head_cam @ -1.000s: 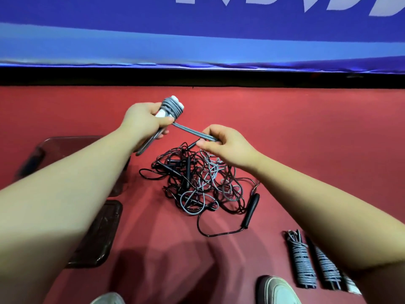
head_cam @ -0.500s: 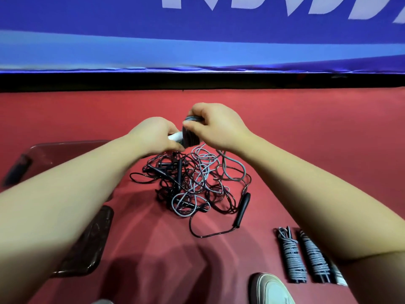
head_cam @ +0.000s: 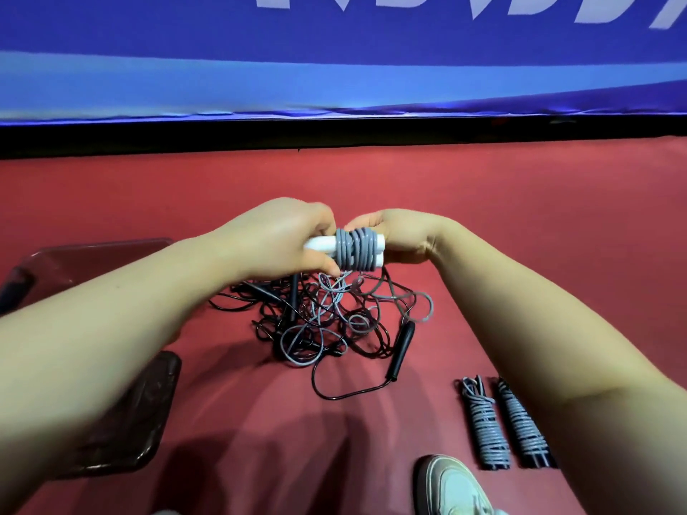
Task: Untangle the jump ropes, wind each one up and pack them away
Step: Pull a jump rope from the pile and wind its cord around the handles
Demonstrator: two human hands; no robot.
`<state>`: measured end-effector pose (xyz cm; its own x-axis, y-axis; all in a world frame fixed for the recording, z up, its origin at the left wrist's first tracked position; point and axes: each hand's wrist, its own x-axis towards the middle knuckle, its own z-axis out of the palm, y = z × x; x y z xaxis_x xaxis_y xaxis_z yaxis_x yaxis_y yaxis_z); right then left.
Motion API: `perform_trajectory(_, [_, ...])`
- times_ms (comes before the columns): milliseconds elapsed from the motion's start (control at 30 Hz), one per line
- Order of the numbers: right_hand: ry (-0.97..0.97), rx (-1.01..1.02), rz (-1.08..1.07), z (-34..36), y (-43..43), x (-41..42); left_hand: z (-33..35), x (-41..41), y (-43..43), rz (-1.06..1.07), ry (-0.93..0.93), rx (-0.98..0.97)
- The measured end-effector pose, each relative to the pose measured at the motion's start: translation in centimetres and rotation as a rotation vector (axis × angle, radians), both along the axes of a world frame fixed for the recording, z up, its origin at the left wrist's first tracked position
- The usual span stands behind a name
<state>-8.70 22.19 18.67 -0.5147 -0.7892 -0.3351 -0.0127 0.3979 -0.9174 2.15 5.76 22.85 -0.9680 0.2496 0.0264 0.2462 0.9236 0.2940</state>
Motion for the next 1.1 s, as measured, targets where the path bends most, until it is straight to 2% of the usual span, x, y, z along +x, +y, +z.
perform_trajectory(100, [0.074, -0.018, -0.038, -0.9, -0.8, 0.4, 0.7, -0.1, 0.5, 0.096, 0.015, 0.196])
perform_trajectory(200, [-0.123, -0.222, -0.116, -1.5, -2.5, 1.1, 1.3, -1.0, -0.4, 0.194, 0.060, 0.331])
perform_trajectory(267, [-0.182, -0.299, -0.169, -1.4, -3.6, 1.8, 1.2, -1.3, -1.4, 0.251, 0.021, 0.526])
perform_trajectory(333, [-0.092, -0.321, -0.200, -1.8, -4.7, 2.2, 0.9, -1.4, -2.4, 0.322, 0.000, 0.693])
perform_trajectory(533, [0.308, -0.321, -0.302, -3.6, -6.3, 2.3, -0.3, -1.6, -4.7, 0.531, -0.017, 0.991])
perform_trajectory(600, [0.356, -0.288, -0.340, -4.4, -6.0, 2.4, 0.1, -1.7, -6.0, 0.583, 0.018, 1.087])
perform_trajectory(700, [0.292, -0.193, -0.360, -6.5, -4.2, 2.3, 0.8, -1.5, -7.9, 0.618, 0.068, 1.170])
perform_trajectory(767, [0.313, -0.013, -0.261, -8.2, -2.6, 1.6, 0.3, -1.1, -8.5, 0.634, 0.046, 1.162])
perform_trajectory(867, [0.610, 0.479, -0.086, -10.2, -0.1, -0.4, -0.7, -0.8, -8.4, 0.656, -0.002, 1.152])
perform_trajectory(900, [0.685, 0.586, -0.085, -10.4, 0.5, -0.9, -0.7, -0.8, -8.4, 0.655, -0.007, 1.167])
perform_trajectory(933, [0.701, 0.611, -0.109, -10.8, 1.2, -1.6, -0.6, -0.9, -8.2, 0.652, -0.011, 1.185])
perform_trajectory(1000, [0.494, 0.464, -0.267, -10.6, 2.0, -2.6, 0.0, -1.3, -8.0, 0.648, -0.016, 1.223])
perform_trajectory(1067, [0.100, 0.257, -0.576, -9.5, 1.8, -2.9, 0.4, -1.5, -7.6, 0.641, -0.012, 1.215])
perform_trajectory(1100, [-0.029, 0.219, -0.715, -9.3, 1.7, -3.1, 0.4, -1.7, -7.4, 0.637, -0.009, 1.194])
